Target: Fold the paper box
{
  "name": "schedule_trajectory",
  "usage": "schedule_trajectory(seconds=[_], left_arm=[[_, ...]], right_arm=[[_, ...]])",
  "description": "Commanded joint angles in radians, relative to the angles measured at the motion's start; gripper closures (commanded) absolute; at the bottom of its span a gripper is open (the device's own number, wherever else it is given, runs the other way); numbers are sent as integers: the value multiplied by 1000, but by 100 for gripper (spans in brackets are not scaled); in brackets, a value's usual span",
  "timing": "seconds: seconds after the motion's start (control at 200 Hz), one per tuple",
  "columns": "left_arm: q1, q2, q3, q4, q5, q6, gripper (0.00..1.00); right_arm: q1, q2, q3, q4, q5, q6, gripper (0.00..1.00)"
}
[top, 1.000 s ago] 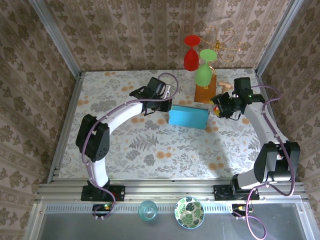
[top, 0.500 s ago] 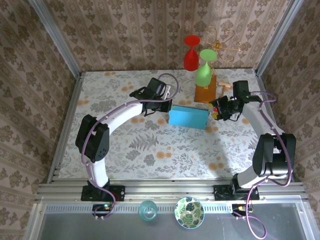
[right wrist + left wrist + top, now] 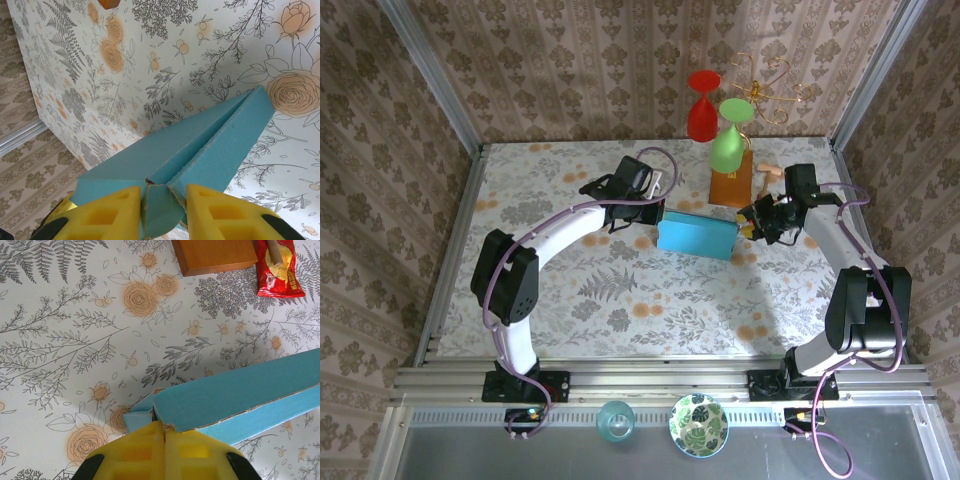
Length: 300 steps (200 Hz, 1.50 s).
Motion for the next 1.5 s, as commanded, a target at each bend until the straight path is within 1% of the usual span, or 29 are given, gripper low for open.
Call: schedule_trajectory(seconds=[0.0, 0.29, 0.52, 0.545, 0.565, 0.62, 0.865, 1.135, 1.39, 1.495], left_arm=[[-12, 19, -52, -128, -4, -26, 99], [-11, 12, -70, -115, 8, -42, 98], [-11, -6, -86, -103, 20, -53, 96], [-12, -8, -88, -101, 22, -53, 95], [-11, -9, -88, -100, 24, -55, 92], [-12, -12, -89, -99, 26, -56, 89], [-10, -39, -97, -87, 42, -76, 75], [6, -77, -125, -50, 96, -132, 65], [37, -129, -175, 4, 162, -216, 59], [50, -137, -192, 19, 183, -240, 58]], right_arm=[[8, -13, -25, -54, 19, -32, 74], [14, -25, -62, -40, 29, -43, 81], [18, -28, -86, -43, 41, -56, 83], [18, -27, -87, -44, 42, -58, 83], [19, -26, -88, -45, 43, -61, 83], [19, -26, -87, -50, 46, -67, 84], [21, -22, -77, -71, 56, -89, 85], [28, -13, -66, -77, 59, -97, 86], [31, -14, -64, -87, 67, -104, 86], [33, -13, -63, -84, 67, -104, 86]])
